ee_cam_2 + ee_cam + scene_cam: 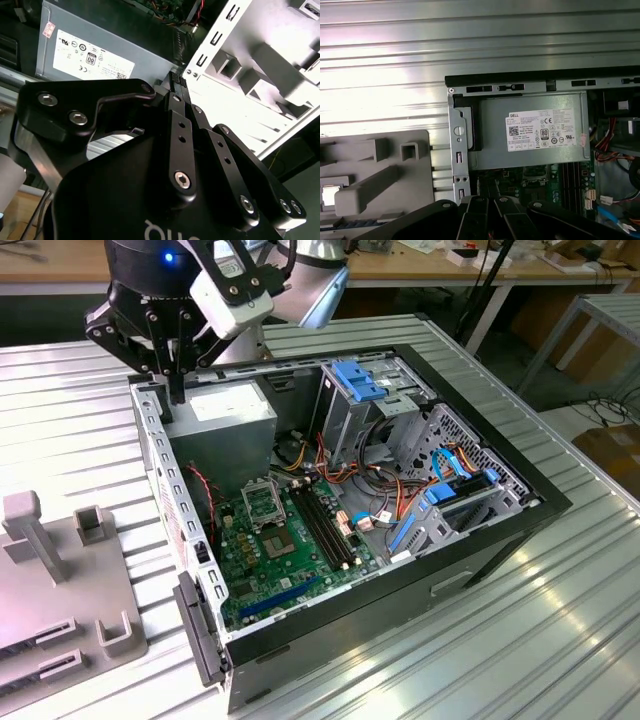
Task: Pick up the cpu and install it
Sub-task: 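Reach for the cpu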
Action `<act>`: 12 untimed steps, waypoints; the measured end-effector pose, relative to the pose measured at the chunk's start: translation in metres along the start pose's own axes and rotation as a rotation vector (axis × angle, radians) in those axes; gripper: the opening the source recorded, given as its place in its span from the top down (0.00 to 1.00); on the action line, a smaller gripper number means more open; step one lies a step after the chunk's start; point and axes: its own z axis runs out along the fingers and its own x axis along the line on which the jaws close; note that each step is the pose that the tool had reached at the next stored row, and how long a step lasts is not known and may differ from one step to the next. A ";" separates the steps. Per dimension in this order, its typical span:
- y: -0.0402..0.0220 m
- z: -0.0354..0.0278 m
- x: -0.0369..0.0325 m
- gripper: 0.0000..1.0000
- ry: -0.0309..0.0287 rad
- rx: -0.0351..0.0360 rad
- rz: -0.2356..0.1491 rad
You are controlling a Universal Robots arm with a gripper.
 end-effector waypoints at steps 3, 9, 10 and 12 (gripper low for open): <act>-0.0002 -0.0001 0.0028 0.89 0.0002 0.0001 0.000; -0.0006 -0.0001 0.0077 0.89 0.0003 0.0000 0.000; -0.0006 -0.0001 0.0084 0.89 0.0003 0.0000 0.000; -0.0007 -0.0001 0.0101 0.89 0.0003 0.0000 0.000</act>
